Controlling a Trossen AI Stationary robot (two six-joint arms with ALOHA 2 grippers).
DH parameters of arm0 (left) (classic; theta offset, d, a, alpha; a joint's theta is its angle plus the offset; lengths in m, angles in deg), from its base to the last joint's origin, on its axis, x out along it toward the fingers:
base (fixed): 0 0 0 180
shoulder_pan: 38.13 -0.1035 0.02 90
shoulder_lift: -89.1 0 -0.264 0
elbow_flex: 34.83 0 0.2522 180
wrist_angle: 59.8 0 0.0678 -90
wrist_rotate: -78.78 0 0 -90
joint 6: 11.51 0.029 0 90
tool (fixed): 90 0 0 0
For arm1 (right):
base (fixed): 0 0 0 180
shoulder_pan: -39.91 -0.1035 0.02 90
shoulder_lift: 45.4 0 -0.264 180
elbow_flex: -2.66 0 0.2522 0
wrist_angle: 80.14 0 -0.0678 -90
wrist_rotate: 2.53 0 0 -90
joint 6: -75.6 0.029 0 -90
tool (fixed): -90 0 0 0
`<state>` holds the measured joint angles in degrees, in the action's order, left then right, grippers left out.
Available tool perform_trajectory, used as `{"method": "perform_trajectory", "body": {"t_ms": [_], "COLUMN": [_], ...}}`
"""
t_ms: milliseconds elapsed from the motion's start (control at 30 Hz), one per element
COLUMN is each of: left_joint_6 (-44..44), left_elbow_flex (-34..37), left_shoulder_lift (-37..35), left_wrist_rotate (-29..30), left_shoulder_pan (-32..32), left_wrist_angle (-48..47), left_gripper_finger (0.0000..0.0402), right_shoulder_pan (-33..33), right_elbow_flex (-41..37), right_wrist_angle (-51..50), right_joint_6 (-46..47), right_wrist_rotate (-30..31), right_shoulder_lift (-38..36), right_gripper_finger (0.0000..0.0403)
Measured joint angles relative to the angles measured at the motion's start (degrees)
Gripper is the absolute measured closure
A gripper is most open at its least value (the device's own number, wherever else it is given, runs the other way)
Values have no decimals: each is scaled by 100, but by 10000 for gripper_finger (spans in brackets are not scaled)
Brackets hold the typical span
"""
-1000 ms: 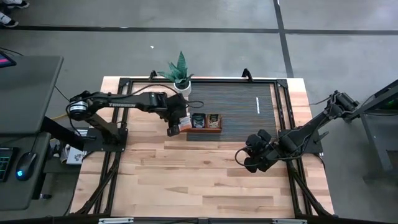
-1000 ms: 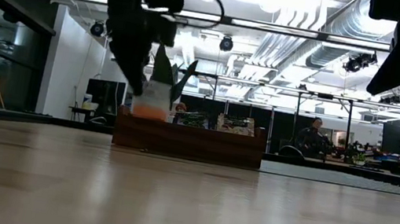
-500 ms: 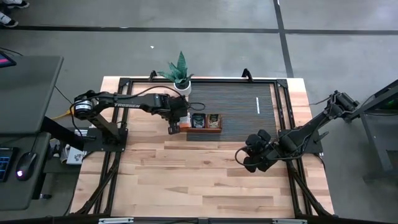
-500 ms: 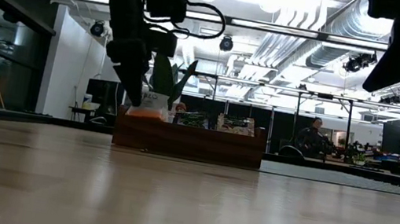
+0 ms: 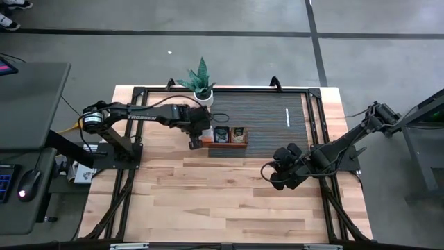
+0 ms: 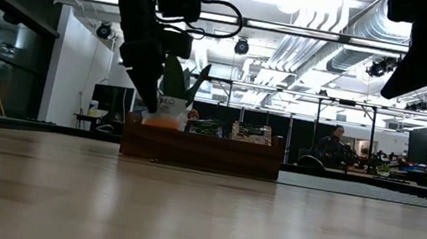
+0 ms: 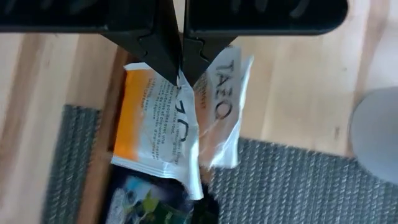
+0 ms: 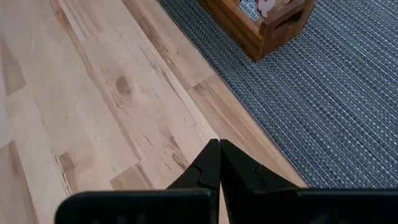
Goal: Pick & Place Tea
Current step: Put the orange tea bag into the left section of the wooden organizer
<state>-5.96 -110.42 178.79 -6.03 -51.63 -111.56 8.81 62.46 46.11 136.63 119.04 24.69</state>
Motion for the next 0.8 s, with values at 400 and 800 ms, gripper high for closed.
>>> {"method": "perform_trajectory", "body": {"t_ms": [400,800], "left_joint_6": [-342,-589], "left_elbow_flex": [170,330], "left_shoulder_lift": [144,149], "left_wrist_rotate": [87,176], "left_shoulder_pan": [0,2], "left_wrist_angle": [21,19], "left_gripper_finger": [401,401], "right_shoulder_pan": [-2,-2], "right_elbow_flex": [0,0], "right_wrist_angle": [37,44], "right_joint_6": [0,-52], "right_wrist_rotate": [-4,-4], "right_shoulder_lift": [0,0], "right_gripper_finger": [402,402]}}
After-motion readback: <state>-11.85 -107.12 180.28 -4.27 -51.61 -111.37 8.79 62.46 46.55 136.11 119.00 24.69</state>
